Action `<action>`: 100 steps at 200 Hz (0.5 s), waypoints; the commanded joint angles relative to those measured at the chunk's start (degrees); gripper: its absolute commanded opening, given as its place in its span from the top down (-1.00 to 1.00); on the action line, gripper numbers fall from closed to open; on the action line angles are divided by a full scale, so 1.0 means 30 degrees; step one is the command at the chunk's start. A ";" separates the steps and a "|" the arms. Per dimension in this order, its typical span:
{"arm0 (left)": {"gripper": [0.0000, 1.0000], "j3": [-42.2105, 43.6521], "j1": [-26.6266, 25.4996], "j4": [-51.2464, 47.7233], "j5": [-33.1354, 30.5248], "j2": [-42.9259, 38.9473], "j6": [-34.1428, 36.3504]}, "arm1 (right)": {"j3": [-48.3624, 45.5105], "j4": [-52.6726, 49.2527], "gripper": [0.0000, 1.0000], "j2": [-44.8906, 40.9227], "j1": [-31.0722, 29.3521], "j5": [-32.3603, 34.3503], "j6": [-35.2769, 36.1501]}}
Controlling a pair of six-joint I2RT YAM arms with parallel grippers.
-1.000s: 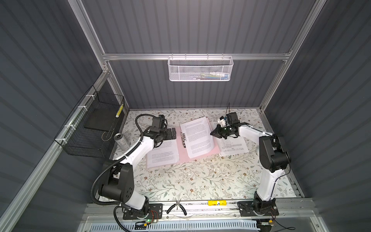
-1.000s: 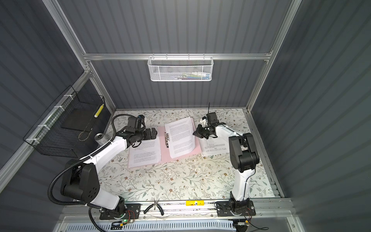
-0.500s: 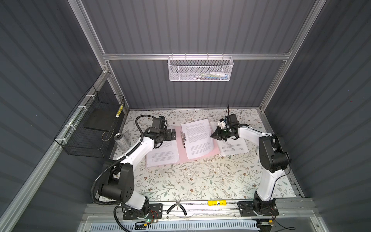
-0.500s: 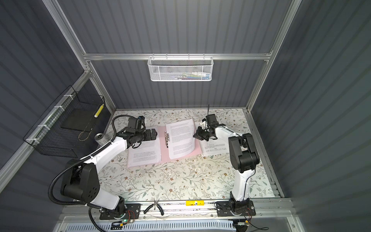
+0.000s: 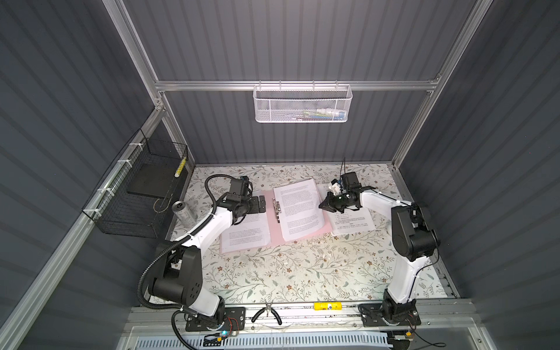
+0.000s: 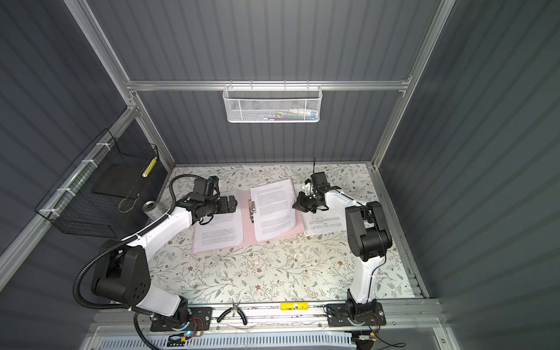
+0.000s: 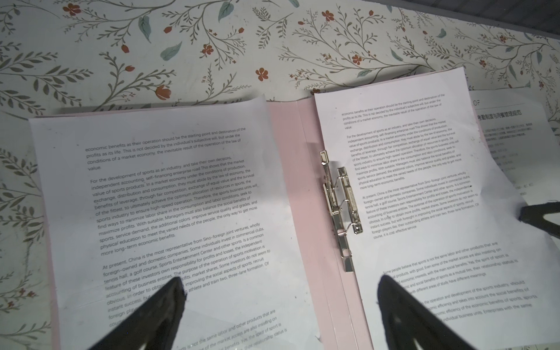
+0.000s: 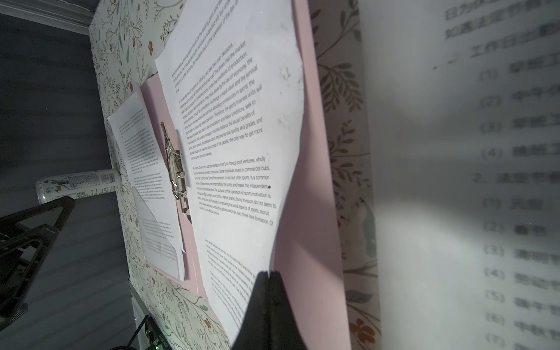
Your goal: Put the files into the folder
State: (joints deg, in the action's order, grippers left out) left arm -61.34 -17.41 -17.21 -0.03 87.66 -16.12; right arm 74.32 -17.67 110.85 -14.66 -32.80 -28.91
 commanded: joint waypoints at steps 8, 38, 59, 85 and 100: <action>-0.99 0.0245 0.0119 -0.0259 0.0048 -0.0244 0.0178 | 0.0588 -0.0408 1.00 -0.0213 -0.0036 0.0117 0.0407; -0.99 0.0320 0.0119 -0.0261 -0.0029 -0.0324 0.0182 | 0.0946 -0.0538 1.00 0.0014 -0.0036 -0.0010 0.0348; -0.99 0.0297 0.0119 -0.0282 -0.0104 -0.0308 0.0169 | 0.1325 -0.1151 0.52 0.0006 -0.0037 0.0044 0.0486; -0.99 0.0247 0.0119 -0.0349 -0.0194 -0.0295 0.0216 | 0.1420 -0.2041 0.15 -0.0897 0.0043 0.0517 0.0918; -0.99 0.0253 0.0119 -0.0240 -0.0221 -0.0281 0.0217 | 0.1442 -0.2458 0.07 -0.1508 0.0246 0.0698 0.1173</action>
State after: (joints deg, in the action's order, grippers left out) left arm -61.19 -17.41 -17.21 -0.14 87.66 -16.12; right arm 77.34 -20.97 110.28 -14.57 -32.08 -27.11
